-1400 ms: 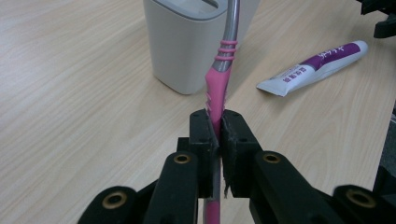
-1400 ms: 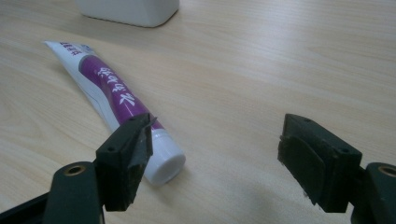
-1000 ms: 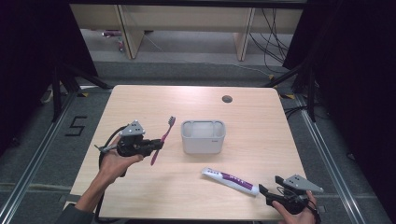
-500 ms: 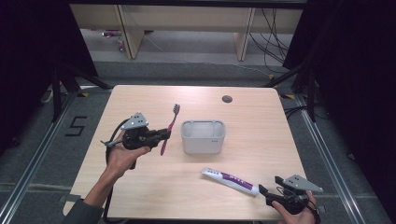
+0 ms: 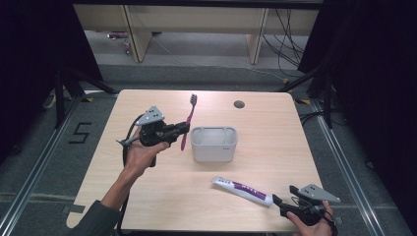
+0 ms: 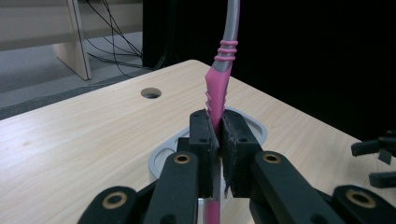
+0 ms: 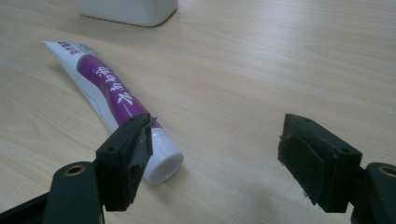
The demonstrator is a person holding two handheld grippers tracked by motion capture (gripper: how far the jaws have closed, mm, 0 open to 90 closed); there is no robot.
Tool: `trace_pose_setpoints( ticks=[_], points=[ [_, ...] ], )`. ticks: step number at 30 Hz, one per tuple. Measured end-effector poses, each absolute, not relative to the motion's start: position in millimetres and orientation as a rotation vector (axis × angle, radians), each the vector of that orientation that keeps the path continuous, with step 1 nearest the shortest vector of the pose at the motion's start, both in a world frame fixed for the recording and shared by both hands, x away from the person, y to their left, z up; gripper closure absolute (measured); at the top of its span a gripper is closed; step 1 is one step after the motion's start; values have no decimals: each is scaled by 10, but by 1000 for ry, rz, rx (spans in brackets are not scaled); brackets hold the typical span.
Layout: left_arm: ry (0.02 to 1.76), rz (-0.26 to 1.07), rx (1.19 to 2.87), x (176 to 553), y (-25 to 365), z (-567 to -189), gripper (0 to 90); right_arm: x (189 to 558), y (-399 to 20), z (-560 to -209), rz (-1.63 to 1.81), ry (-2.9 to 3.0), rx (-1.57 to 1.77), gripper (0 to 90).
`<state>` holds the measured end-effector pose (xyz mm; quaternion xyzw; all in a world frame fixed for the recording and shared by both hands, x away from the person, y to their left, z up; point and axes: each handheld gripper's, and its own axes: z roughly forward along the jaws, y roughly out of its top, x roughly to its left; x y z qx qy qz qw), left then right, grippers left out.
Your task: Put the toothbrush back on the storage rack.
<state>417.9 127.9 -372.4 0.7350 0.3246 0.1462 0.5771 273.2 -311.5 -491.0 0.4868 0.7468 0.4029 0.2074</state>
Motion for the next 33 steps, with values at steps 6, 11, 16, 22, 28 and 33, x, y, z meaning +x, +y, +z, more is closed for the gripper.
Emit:
trace_pose_setpoints(
  ticks=[6, 11, 16, 22, 28, 33],
  points=[
    [772, 368, 1696, 4289, 1181, -3707, 830, 2734, -3117, -4912, 1122, 2080, 1350, 263],
    [791, 363, 1680, 4382, 1136, -3736, 830, 2735, -3116, -4915, 1123, 2083, 1349, 263],
    [798, 373, 1663, 4435, 1101, -3761, 830, 2736, -3115, -4915, 1124, 2085, 1347, 263],
    [801, 376, 1646, 4494, 1071, -3785, 830, 2737, -3114, -4915, 1125, 2086, 1346, 263],
    [807, 375, 1636, 4551, 1034, -3839, 830, 2737, -3109, -4919, 1120, 2089, 1348, 263],
    [803, 371, 1641, 4578, 995, -3878, 829, 2736, -3113, -4917, 1124, 2090, 1347, 263]
  ],
)
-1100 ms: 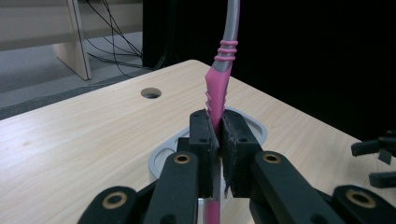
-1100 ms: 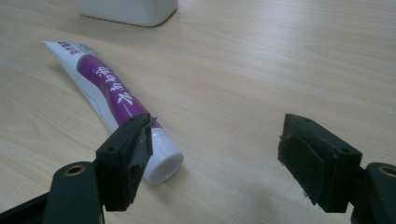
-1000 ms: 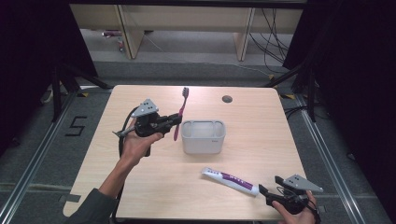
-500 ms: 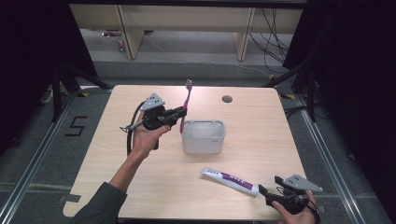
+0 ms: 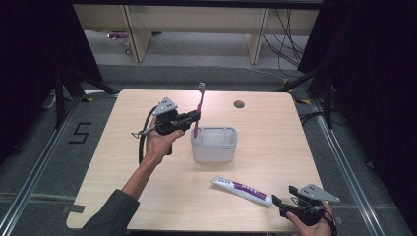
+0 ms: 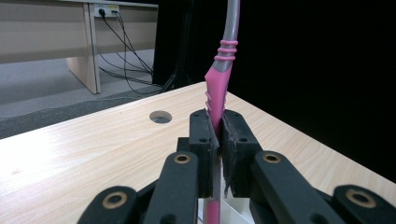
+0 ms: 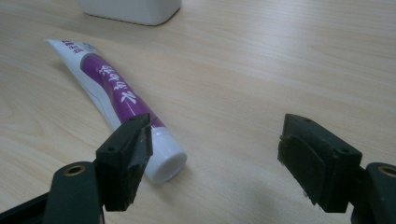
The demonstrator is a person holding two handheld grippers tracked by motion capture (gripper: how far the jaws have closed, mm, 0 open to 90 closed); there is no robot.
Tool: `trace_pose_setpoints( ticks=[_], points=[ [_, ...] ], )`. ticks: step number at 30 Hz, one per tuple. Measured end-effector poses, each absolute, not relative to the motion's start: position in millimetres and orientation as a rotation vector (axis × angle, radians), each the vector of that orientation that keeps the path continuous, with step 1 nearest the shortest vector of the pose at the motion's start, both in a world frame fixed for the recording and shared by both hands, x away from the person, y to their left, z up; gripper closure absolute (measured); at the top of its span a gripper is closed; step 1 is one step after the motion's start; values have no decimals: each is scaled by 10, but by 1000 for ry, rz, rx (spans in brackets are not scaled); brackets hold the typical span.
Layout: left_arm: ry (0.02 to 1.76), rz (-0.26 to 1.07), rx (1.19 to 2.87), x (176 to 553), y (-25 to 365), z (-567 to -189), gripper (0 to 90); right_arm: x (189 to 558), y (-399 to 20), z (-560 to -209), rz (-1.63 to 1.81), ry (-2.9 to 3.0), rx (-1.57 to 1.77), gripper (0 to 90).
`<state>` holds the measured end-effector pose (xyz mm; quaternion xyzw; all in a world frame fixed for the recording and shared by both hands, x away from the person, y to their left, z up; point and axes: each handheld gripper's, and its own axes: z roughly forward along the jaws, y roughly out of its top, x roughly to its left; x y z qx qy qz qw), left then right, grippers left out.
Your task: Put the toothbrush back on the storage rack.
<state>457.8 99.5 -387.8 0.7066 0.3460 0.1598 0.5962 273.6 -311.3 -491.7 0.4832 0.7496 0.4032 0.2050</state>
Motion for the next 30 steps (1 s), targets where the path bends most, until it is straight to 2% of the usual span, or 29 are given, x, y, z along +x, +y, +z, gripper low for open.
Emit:
trace_pose_setpoints(
  ticks=[30],
  points=[
    [804, 390, 1641, 4559, 933, -4320, 829, 2734, -3116, -4917, 1127, 2091, 1345, 262]
  ],
)
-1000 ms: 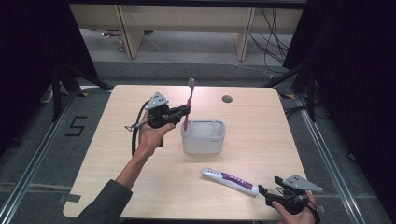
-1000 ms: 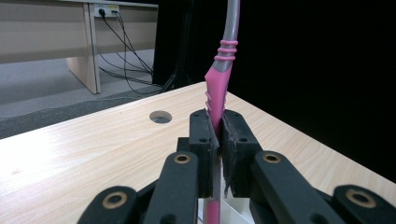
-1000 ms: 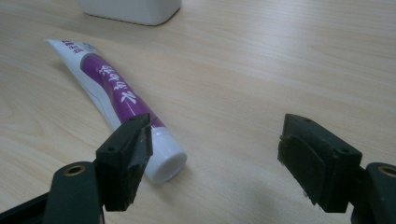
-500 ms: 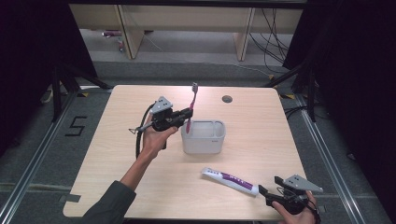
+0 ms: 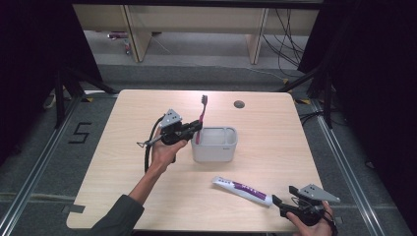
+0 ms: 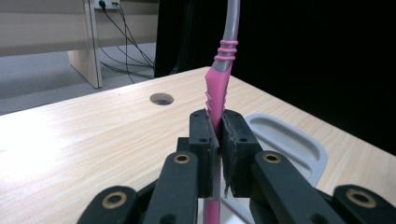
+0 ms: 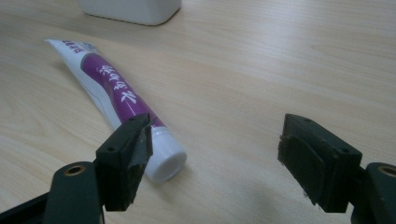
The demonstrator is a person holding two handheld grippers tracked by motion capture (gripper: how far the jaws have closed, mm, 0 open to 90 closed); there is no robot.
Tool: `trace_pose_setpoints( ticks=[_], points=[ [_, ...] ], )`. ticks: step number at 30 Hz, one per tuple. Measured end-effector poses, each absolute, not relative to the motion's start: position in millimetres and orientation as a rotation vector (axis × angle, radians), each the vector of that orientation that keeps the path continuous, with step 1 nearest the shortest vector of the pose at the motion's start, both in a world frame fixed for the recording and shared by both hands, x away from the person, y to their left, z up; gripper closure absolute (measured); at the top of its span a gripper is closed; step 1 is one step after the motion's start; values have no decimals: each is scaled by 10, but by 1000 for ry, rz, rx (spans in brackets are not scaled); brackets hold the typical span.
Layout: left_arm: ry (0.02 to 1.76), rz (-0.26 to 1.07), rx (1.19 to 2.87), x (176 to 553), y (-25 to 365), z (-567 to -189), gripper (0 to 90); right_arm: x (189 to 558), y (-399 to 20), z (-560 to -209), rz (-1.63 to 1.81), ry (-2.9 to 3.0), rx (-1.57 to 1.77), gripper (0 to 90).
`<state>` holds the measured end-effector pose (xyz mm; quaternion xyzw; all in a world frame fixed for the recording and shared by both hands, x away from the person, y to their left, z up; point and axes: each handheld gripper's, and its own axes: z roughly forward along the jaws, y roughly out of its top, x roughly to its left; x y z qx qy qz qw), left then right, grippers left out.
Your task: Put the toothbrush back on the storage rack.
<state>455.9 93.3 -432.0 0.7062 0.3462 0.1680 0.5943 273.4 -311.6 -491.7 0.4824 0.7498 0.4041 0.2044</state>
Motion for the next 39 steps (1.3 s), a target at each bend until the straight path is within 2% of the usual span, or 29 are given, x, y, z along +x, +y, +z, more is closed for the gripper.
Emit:
trace_pose_setpoints(
  ticks=[11, 32, 34, 36, 39],
  points=[
    [821, 403, 1643, 4528, 991, -4430, 828, 2733, -3107, -4917, 1122, 2094, 1344, 263],
    [785, 453, 1755, 4498, 997, -4502, 818, 2720, -3080, -4919, 1139, 2110, 1398, 263],
    [786, 458, 1757, 4494, 994, -4498, 802, 2719, -3076, -4918, 1139, 2114, 1407, 263],
    [784, 469, 1757, 4493, 996, -4486, 728, 2717, -3073, -4920, 1145, 2107, 1405, 263],
    [781, 455, 1758, 4499, 1028, -4476, 662, 2718, -3074, -4919, 1145, 2109, 1409, 263]
  ],
)
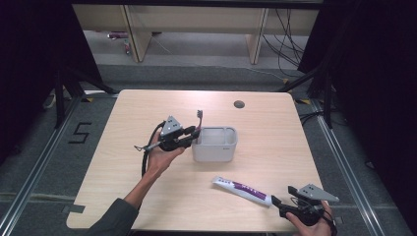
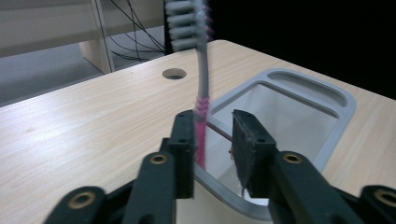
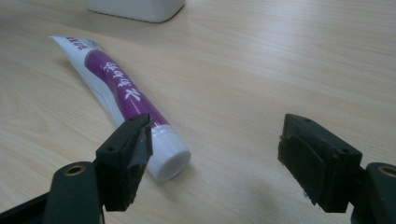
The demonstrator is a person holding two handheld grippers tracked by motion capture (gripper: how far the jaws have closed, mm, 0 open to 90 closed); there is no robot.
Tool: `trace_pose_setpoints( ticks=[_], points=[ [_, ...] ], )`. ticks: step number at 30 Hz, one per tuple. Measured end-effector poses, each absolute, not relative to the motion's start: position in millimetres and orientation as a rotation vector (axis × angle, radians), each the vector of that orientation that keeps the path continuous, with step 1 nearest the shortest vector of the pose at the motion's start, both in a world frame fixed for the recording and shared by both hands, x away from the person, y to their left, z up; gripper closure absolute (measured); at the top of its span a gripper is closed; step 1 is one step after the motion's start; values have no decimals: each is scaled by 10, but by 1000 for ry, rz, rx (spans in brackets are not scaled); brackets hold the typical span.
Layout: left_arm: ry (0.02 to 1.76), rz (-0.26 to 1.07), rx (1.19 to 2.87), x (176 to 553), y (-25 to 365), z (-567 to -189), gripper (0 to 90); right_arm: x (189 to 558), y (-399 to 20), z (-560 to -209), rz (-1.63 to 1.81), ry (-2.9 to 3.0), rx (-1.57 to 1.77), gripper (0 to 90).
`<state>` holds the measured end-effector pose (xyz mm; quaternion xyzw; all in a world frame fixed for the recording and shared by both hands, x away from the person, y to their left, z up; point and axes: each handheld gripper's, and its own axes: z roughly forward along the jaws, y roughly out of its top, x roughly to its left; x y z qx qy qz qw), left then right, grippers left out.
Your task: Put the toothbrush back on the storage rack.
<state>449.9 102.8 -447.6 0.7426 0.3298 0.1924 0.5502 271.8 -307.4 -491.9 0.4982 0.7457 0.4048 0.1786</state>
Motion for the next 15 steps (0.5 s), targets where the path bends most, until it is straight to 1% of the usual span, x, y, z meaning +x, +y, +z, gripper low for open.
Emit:
trace_pose_setpoints(
  ticks=[4, 9, 13, 15],
  points=[
    [802, 447, 1733, 4491, 1097, -4424, 530, 2718, -3078, -4915, 1138, 2112, 1407, 263],
    [785, 406, 1740, 4399, 1176, -4302, 392, 2725, -3085, -4917, 1132, 2111, 1394, 263],
    [774, 396, 1746, 4235, 1284, -4214, 344, 2732, -3089, -4920, 1153, 2111, 1372, 263],
    [794, 388, 1749, 4125, 1364, -4182, 321, 2737, -3098, -4915, 1139, 2118, 1359, 263]
  ],
)
